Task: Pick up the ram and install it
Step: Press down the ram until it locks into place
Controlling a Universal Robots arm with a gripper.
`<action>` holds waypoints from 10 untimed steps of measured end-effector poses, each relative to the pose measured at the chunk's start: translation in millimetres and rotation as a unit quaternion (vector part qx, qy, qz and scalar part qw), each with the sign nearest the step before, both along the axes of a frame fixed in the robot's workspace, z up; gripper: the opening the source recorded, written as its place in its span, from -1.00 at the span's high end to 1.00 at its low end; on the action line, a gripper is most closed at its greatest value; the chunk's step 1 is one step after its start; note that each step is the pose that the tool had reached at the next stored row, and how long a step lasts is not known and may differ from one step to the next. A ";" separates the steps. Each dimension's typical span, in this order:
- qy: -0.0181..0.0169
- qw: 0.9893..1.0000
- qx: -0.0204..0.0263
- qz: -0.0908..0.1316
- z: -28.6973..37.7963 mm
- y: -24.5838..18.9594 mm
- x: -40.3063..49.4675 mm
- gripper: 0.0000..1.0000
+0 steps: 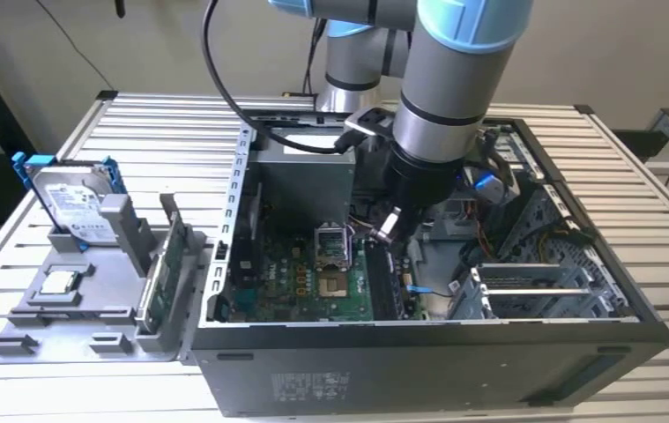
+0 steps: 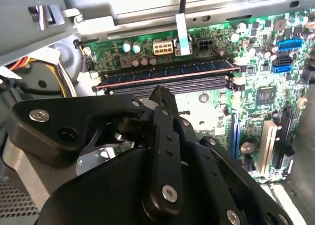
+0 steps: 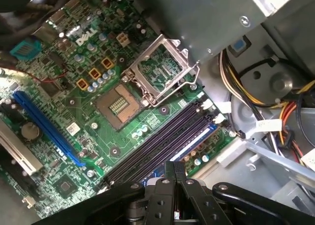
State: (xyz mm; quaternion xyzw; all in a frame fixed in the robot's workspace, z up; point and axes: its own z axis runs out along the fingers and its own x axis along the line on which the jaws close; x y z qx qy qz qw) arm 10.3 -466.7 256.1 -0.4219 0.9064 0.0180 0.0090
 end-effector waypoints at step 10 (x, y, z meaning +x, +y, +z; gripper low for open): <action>0.000 0.999 0.000 0.051 0.0 0.0 0.0 0.79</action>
